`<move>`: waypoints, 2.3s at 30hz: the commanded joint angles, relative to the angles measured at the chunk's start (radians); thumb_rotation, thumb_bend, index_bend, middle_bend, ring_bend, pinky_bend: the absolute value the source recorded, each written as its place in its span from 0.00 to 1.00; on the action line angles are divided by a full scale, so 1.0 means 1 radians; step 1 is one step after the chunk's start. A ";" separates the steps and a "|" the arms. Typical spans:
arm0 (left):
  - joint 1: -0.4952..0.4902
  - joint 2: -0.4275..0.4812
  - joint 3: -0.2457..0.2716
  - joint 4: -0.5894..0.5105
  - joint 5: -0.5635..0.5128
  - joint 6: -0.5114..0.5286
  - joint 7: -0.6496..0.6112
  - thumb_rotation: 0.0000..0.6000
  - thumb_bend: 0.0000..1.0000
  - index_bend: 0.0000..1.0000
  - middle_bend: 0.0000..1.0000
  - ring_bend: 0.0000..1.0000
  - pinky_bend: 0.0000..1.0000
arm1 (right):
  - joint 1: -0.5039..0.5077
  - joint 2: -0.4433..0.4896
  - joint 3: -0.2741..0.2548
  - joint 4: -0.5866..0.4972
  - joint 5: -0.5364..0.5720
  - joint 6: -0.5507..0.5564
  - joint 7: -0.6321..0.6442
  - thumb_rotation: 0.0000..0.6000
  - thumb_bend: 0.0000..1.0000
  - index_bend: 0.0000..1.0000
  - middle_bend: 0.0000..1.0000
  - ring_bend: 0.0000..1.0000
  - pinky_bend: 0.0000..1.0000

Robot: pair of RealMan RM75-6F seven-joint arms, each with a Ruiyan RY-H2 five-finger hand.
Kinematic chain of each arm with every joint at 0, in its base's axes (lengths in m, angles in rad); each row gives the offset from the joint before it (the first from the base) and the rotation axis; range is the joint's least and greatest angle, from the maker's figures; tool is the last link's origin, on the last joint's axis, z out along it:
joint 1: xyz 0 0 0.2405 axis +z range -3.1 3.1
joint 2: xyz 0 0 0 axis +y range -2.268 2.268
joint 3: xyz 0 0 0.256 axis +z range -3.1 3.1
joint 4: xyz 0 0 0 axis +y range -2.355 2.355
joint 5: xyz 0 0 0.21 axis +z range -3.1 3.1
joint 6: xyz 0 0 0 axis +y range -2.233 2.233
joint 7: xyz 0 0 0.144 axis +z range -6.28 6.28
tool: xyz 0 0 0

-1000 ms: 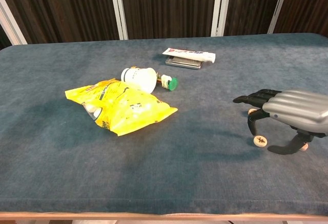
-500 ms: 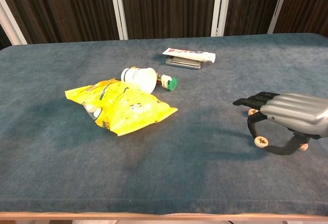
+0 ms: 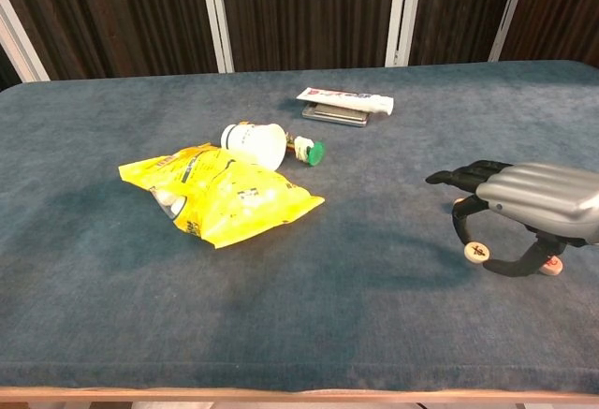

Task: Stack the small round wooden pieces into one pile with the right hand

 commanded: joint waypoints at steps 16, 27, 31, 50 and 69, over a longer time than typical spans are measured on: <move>0.001 -0.002 -0.002 0.000 -0.001 0.004 0.004 1.00 0.52 0.00 0.00 0.02 0.04 | 0.084 -0.027 0.118 0.074 0.183 -0.081 -0.062 1.00 0.45 0.64 0.00 0.00 0.00; 0.000 -0.003 -0.004 -0.001 -0.004 0.002 0.008 1.00 0.52 0.00 0.00 0.02 0.04 | 0.108 -0.064 0.115 0.139 0.231 -0.109 -0.078 1.00 0.45 0.64 0.00 0.00 0.00; 0.001 -0.003 -0.004 -0.001 -0.003 0.004 0.007 1.00 0.52 0.00 0.00 0.02 0.04 | 0.109 -0.072 0.110 0.153 0.237 -0.103 -0.084 1.00 0.45 0.64 0.00 0.00 0.00; 0.003 0.000 -0.003 -0.005 -0.006 0.005 0.007 1.00 0.52 0.00 0.00 0.02 0.04 | 0.120 -0.080 0.096 0.160 0.244 -0.099 -0.070 1.00 0.45 0.55 0.00 0.00 0.00; 0.008 0.002 0.000 -0.006 0.002 0.016 0.003 1.00 0.52 0.00 0.00 0.02 0.04 | 0.038 0.020 0.056 0.112 0.220 0.005 -0.031 1.00 0.45 0.46 0.00 0.00 0.00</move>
